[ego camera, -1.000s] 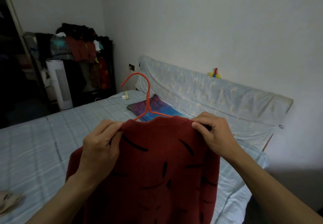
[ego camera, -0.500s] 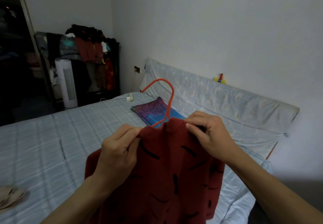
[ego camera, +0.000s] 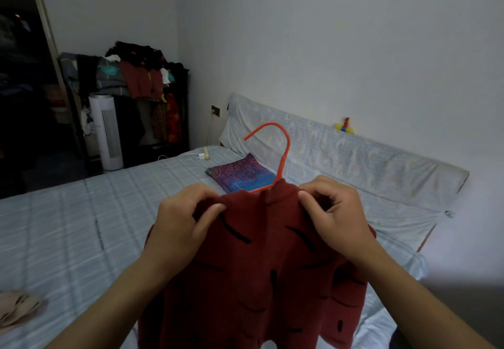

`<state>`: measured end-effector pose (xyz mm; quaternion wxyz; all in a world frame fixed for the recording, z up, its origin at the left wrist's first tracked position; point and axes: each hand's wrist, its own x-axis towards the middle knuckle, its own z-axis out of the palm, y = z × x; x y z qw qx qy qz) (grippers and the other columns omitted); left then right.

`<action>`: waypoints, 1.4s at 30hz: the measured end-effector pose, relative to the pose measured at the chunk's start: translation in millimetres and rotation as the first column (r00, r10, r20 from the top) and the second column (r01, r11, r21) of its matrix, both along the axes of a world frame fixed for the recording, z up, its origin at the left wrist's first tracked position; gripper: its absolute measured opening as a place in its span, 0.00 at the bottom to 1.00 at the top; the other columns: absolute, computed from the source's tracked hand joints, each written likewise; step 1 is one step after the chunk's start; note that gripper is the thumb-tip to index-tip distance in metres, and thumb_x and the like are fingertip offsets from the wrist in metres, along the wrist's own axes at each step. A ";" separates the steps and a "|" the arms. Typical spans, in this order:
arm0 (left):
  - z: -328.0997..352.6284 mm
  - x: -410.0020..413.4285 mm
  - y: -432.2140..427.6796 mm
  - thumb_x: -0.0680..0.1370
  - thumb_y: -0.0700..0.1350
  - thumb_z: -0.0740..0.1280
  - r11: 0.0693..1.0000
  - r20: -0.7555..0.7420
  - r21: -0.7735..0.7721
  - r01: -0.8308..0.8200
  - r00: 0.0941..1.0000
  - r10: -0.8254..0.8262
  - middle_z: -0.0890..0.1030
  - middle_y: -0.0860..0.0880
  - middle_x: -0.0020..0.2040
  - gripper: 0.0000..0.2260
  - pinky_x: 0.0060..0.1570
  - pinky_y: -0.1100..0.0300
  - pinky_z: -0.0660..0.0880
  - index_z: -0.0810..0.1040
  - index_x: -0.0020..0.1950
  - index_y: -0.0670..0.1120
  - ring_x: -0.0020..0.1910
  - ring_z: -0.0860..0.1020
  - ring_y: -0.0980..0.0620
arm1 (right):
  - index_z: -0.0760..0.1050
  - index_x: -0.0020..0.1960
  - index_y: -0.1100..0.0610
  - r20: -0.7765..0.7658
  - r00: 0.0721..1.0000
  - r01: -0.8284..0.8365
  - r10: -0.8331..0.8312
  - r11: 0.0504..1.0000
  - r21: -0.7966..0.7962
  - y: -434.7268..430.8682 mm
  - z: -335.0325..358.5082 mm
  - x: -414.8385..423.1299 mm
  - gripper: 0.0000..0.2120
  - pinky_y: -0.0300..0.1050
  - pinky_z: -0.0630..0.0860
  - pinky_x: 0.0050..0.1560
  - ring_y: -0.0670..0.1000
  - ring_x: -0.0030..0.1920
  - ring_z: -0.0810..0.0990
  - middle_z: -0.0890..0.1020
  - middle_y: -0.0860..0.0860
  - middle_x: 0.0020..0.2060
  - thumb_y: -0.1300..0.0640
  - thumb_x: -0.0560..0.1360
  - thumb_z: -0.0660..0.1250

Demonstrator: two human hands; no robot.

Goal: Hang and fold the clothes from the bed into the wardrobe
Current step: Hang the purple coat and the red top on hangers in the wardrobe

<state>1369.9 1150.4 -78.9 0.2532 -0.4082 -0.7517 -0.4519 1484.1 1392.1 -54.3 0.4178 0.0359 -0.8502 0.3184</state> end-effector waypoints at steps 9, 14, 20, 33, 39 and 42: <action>19.1 1.8 -7.5 0.75 0.37 0.72 0.998 0.130 0.052 0.043 0.990 -0.049 0.83 0.54 0.39 0.05 0.44 0.54 0.75 0.85 0.43 0.46 0.40 0.81 0.53 | 0.83 0.40 0.56 0.033 0.998 -0.041 0.044 0.994 -0.105 -0.1 -12.4 4.7 0.09 0.41 0.74 0.40 0.49 0.35 0.78 0.80 0.49 0.34 0.67 0.75 0.71; 22.8 23.3 12.3 0.76 0.36 0.72 0.991 0.050 0.110 0.081 0.995 -0.087 0.82 0.55 0.40 0.05 0.46 0.57 0.75 0.84 0.43 0.45 0.42 0.80 0.54 | 0.83 0.41 0.58 0.043 0.996 -0.082 0.084 0.996 -0.046 -13.8 -17.5 3.9 0.06 0.48 0.75 0.40 0.50 0.36 0.79 0.80 0.49 0.34 0.63 0.75 0.70; 28.4 37.1 33.9 0.78 0.39 0.70 0.990 -0.080 0.084 0.109 0.992 -0.102 0.81 0.53 0.43 0.04 0.50 0.55 0.74 0.84 0.46 0.45 0.46 0.79 0.51 | 0.83 0.40 0.58 0.022 0.998 -0.051 0.054 0.988 -0.144 -11.7 -18.5 8.6 0.08 0.50 0.75 0.41 0.51 0.36 0.78 0.80 0.50 0.34 0.67 0.75 0.70; 7.0 43.1 17.8 0.75 0.31 0.71 1.000 -0.143 -0.008 -0.018 0.990 0.016 0.80 0.50 0.48 0.11 0.50 0.58 0.77 0.82 0.54 0.42 0.48 0.79 0.54 | 0.83 0.42 0.56 0.011 0.999 -0.038 0.038 0.998 0.042 -12.1 -10.1 20.8 0.05 0.40 0.74 0.43 0.45 0.40 0.79 0.81 0.45 0.37 0.62 0.76 0.70; 17.5 53.6 16.4 0.77 0.33 0.69 0.989 -0.209 0.008 -0.148 0.967 0.147 0.81 0.48 0.48 0.08 0.52 0.61 0.76 0.82 0.53 0.41 0.48 0.79 0.52 | 0.81 0.46 0.54 -0.006 0.991 -0.130 0.132 0.984 0.121 -1.4 1.9 18.4 0.02 0.31 0.69 0.44 0.43 0.40 0.77 0.78 0.43 0.38 0.59 0.74 0.71; 27.1 57.1 19.6 0.76 0.32 0.70 0.977 -0.233 -0.022 -0.211 0.952 0.200 0.81 0.49 0.49 0.09 0.54 0.65 0.75 0.81 0.54 0.41 0.49 0.79 0.53 | 0.81 0.46 0.54 0.040 0.965 -0.258 0.257 0.966 0.025 7.8 9.5 10.7 0.02 0.38 0.73 0.40 0.48 0.37 0.77 0.79 0.46 0.36 0.57 0.73 0.72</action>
